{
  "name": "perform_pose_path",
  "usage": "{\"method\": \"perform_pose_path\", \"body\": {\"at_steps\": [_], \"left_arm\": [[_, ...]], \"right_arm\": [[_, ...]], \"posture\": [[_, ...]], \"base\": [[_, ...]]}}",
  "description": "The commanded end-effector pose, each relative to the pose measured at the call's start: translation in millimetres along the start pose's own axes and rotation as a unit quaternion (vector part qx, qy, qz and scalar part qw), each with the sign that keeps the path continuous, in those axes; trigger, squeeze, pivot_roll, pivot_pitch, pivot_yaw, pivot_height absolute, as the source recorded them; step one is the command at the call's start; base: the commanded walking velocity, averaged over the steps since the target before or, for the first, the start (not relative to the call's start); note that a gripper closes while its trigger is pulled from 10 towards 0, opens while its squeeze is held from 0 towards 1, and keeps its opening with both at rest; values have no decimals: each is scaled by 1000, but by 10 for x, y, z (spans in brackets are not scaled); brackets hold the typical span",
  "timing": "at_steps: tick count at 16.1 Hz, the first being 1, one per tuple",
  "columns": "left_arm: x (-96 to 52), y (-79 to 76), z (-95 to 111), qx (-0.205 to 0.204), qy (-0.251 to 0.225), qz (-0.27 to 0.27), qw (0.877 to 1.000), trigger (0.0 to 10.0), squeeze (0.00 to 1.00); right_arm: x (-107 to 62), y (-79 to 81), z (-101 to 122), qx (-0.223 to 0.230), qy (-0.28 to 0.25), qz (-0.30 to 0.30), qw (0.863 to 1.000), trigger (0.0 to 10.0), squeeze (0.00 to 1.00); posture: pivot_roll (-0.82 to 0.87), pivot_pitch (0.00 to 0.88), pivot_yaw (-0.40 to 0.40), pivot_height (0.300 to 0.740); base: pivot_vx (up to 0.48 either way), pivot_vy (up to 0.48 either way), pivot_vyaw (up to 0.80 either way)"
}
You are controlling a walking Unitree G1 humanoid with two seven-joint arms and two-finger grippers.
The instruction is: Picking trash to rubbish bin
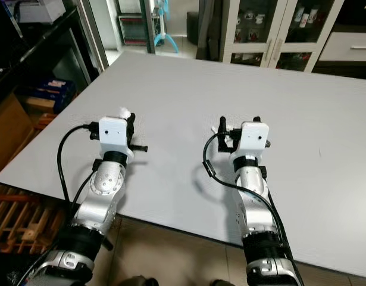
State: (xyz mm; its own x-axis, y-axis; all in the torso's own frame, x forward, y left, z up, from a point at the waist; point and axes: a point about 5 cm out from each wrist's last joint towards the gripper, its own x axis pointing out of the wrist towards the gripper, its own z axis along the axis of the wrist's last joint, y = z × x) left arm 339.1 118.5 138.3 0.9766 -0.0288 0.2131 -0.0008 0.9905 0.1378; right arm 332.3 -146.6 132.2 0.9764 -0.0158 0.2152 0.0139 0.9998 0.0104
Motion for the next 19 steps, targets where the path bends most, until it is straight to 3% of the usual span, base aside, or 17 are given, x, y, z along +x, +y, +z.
{"method": "perform_pose_path", "body": {"at_steps": [1,19], "left_arm": [[9,-5,-2,2,0,2,1000,10000,0],[12,6,-11,1,5,4,1000,10000,0]], "right_arm": [[6,5,-22,0,4,-1,1000,10000,0],[-3,37,-53,-1,11,9,1000,10000,0]], "posture": [[-32,50,41,740],[-30,69,42,740]], "base": [[-326,0,0],[-314,0,0]]}}
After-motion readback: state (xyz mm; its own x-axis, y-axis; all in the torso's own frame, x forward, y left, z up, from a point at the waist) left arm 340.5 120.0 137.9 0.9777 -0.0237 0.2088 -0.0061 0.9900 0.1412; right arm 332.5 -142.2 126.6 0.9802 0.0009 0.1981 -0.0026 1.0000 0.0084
